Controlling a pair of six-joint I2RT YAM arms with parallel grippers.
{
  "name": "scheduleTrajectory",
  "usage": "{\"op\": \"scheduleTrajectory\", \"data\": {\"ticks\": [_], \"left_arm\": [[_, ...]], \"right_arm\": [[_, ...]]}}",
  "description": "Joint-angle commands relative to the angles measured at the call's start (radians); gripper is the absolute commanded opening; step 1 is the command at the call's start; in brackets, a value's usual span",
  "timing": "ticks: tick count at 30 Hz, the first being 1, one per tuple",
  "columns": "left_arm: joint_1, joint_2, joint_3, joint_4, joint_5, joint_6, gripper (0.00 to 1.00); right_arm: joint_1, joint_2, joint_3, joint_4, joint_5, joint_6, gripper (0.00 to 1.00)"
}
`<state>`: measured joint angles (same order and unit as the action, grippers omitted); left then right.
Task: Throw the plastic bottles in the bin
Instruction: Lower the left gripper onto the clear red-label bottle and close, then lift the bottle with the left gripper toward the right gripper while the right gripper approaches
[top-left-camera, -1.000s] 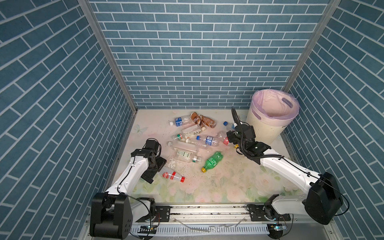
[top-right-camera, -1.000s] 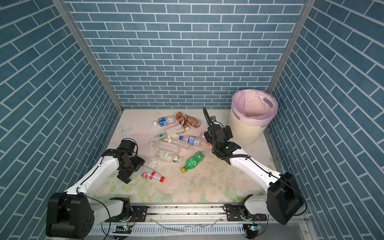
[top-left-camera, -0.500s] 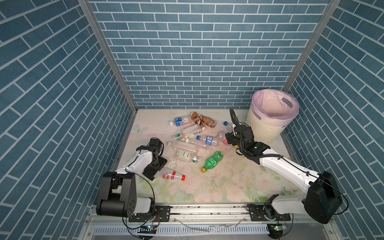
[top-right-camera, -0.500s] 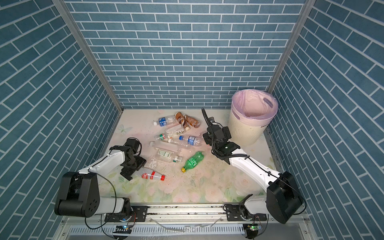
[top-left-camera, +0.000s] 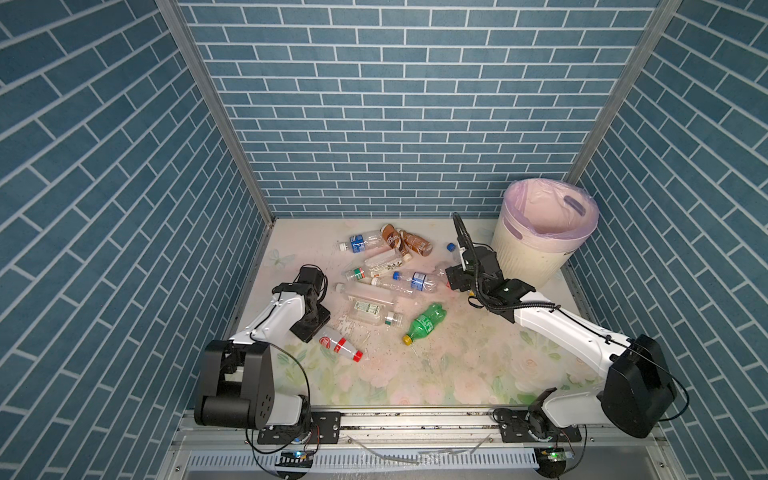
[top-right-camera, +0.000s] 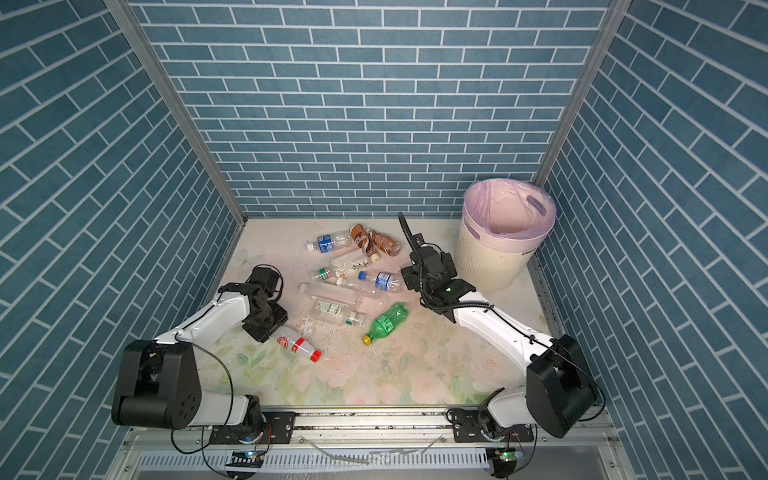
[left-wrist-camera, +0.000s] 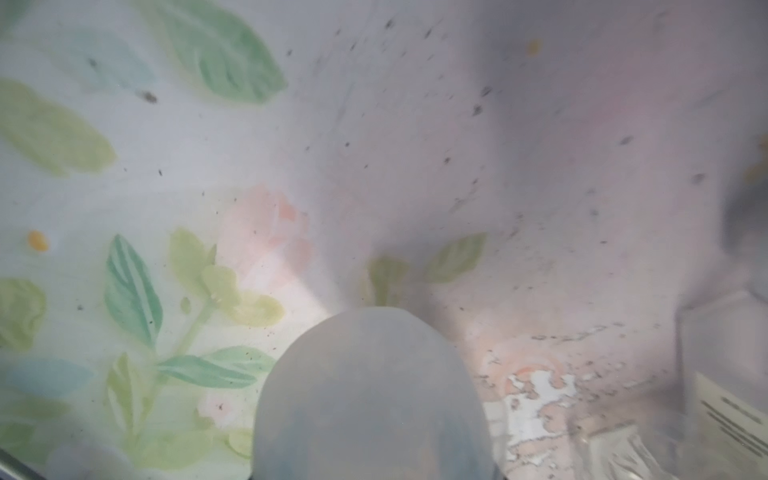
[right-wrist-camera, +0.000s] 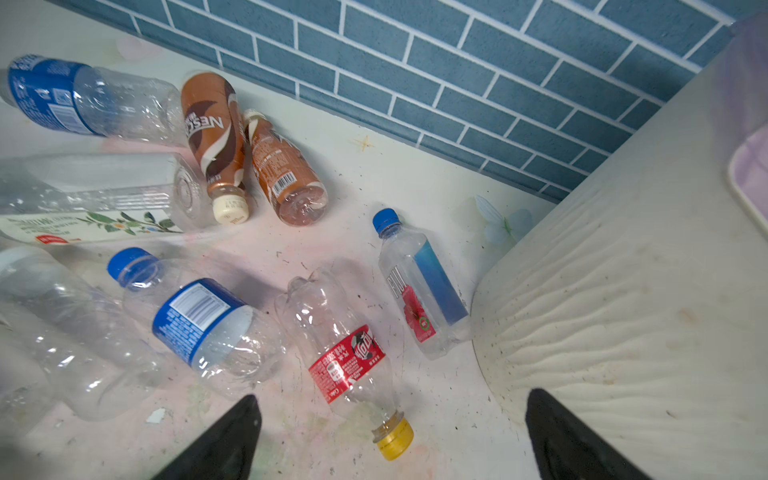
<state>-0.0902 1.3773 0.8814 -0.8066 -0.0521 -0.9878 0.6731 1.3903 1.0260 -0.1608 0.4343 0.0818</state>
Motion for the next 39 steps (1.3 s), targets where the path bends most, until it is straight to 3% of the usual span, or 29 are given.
{"op": "scheduleTrajectory", "data": {"ticks": [1, 4, 8, 15, 22, 31, 39], "left_arm": [[-0.003, -0.085, 0.085, -0.017, -0.027, 0.086, 0.48], [-0.013, -0.147, 0.151, 0.058, 0.004, 0.151, 0.49], [-0.087, -0.13, 0.321, 0.086, -0.038, 0.213, 0.5], [-0.293, 0.081, 0.663, 0.147, -0.081, 0.274, 0.52], [-0.401, 0.285, 0.924, 0.168, -0.036, 0.25, 0.52], [-0.433, 0.425, 1.09, 0.192, -0.017, 0.214, 0.51], [-0.442, 0.453, 1.132, 0.208, 0.03, 0.194, 0.51]], "right_arm": [[0.005, 0.015, 0.082, -0.031, -0.084, 0.083, 0.99], [0.005, 0.027, 0.123, -0.032, -0.159, 0.135, 0.99], [0.005, 0.049, 0.196, -0.033, -0.28, 0.188, 0.99], [0.003, 0.103, 0.335, -0.014, -0.48, 0.234, 0.99], [-0.005, 0.093, 0.367, 0.065, -0.583, 0.296, 0.99], [-0.018, 0.11, 0.39, 0.117, -0.658, 0.364, 0.95], [-0.032, 0.217, 0.461, 0.139, -0.669, 0.383, 0.84]]}}
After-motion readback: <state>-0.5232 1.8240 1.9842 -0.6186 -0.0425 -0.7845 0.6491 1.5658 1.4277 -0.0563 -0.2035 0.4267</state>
